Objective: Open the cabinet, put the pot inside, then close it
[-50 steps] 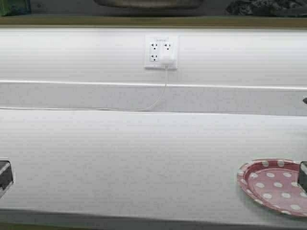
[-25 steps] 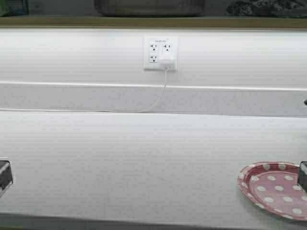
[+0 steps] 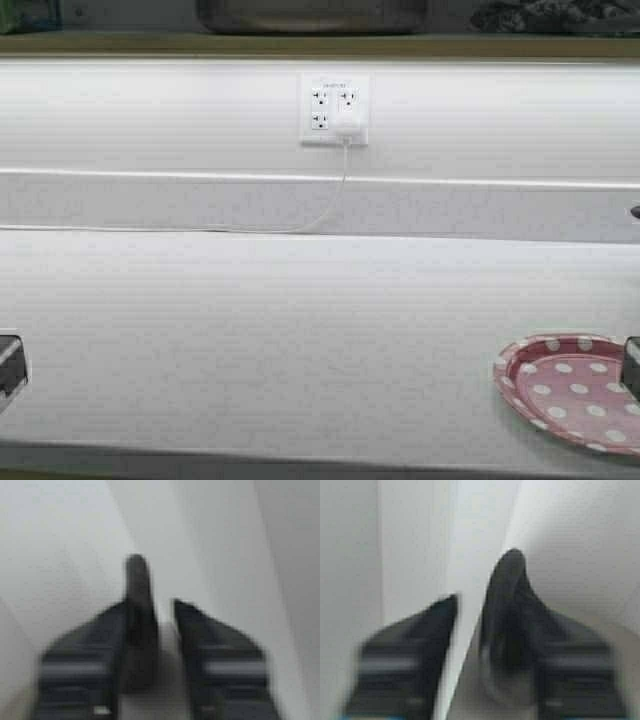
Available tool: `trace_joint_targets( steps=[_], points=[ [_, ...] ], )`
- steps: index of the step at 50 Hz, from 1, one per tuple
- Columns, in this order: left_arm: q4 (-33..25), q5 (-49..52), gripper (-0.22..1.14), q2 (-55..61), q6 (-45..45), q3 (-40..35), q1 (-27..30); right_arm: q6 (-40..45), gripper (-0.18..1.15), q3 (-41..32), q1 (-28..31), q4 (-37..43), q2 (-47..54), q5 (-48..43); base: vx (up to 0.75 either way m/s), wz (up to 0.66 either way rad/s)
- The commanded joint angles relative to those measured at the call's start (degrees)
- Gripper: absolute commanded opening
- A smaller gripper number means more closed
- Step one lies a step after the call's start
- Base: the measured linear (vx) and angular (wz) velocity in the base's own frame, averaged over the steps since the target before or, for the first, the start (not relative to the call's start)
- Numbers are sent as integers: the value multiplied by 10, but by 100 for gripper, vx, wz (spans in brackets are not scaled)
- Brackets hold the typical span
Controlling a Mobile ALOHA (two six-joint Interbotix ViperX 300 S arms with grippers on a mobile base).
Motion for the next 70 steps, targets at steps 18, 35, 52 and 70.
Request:
trace_joint_targets(
  steps=[18,35,52,70],
  points=[
    [-16,-54,102,-79,-12,65,-2,-25,104,62,11,20,-69,-38,1,0],
    [-9,-87,91,-190,14,226,3,-42,99,167,11,-21,-162,-61,0,0],
    [4,-11,-1,-298,216,337,-1,-179,-6,231,39,-198,-218,28,-3,-4],
    [1,268,3,-363,537,300,0,-396,8,224,79,-210,-226,214,-10,-15]
  ],
)
